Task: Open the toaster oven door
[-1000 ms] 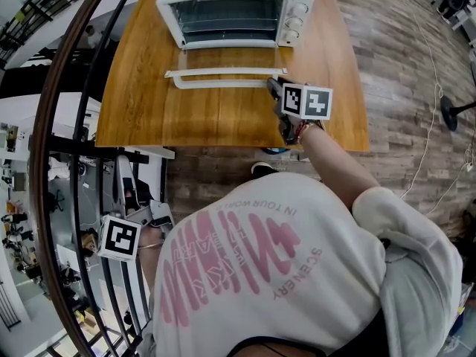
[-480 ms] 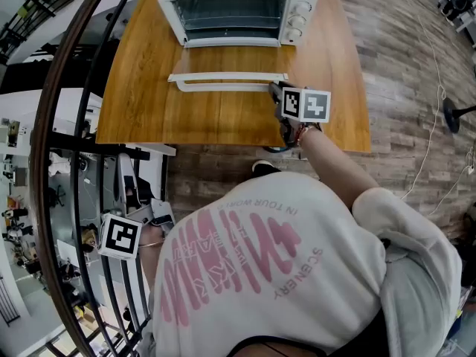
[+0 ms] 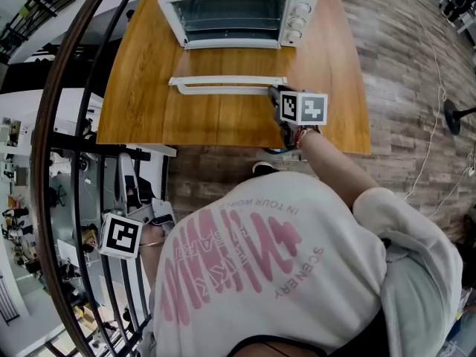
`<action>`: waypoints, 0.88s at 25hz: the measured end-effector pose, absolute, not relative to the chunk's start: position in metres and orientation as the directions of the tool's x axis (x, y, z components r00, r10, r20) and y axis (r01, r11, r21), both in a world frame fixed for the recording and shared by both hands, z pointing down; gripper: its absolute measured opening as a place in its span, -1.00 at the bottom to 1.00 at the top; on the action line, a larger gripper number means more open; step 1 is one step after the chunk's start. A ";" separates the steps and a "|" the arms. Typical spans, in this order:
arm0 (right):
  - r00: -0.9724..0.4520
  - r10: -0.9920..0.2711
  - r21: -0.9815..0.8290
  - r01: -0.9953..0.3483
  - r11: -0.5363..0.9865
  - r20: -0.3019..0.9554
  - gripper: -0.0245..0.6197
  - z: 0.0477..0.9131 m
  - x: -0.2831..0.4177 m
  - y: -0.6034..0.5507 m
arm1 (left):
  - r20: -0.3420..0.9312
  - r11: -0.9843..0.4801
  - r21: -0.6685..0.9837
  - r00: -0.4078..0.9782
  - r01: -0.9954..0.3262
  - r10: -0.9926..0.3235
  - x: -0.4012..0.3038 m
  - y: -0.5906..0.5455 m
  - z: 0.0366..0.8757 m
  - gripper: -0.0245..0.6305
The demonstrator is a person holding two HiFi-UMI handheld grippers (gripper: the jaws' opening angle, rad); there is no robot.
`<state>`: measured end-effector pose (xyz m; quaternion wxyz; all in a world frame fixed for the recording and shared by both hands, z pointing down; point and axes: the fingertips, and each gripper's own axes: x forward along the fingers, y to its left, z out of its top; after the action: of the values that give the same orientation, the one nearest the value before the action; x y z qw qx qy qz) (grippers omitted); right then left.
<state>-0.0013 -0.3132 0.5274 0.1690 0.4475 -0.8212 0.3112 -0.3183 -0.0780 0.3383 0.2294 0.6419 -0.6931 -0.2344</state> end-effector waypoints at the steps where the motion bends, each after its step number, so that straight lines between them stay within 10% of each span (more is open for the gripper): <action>1: -0.540 -0.628 -0.354 -0.842 0.407 0.560 -0.62 0.528 -0.001 -0.313 | 0.018 0.068 0.620 -0.073 -0.782 -0.997 -0.318 -0.078 0.338 -0.85; 22: -0.475 -0.635 -0.272 -0.878 0.395 0.610 -0.62 0.558 0.000 -0.307 | 0.051 0.123 0.623 -0.117 -0.773 -0.992 -0.319 -0.058 0.348 -0.85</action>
<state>-0.0002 -0.3070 0.5576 0.2097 0.4677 -0.8085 0.2892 -0.3190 -0.0584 0.3484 0.2374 0.6206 -0.7108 -0.2308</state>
